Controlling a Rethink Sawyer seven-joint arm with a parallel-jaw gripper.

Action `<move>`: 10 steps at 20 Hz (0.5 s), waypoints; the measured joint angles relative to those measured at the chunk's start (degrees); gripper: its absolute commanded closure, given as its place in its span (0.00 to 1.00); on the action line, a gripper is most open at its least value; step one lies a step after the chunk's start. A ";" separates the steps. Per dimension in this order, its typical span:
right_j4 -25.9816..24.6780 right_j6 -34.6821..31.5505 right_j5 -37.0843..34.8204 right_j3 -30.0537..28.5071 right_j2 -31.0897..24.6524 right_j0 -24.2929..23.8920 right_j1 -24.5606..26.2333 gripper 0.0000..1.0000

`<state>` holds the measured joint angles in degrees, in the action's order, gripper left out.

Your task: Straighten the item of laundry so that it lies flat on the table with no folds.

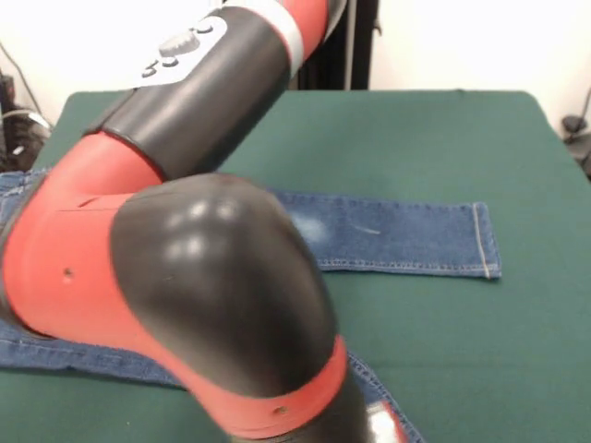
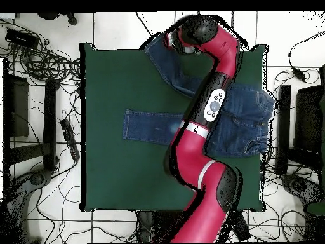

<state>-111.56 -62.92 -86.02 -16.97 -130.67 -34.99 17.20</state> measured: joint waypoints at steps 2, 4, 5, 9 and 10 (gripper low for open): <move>2.74 0.00 -0.01 -1.11 1.95 0.42 -0.04 1.00; 4.80 0.00 -0.02 -2.05 3.59 0.71 -0.04 1.00; 7.19 0.00 -0.09 -3.23 5.52 0.94 -0.05 1.00; 11.15 0.00 -0.74 -5.22 8.66 1.04 -0.05 1.00; 13.81 0.00 -1.42 -6.60 10.86 0.99 -0.14 1.00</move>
<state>-97.75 -62.92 -87.45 -23.57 -119.81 -34.00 17.06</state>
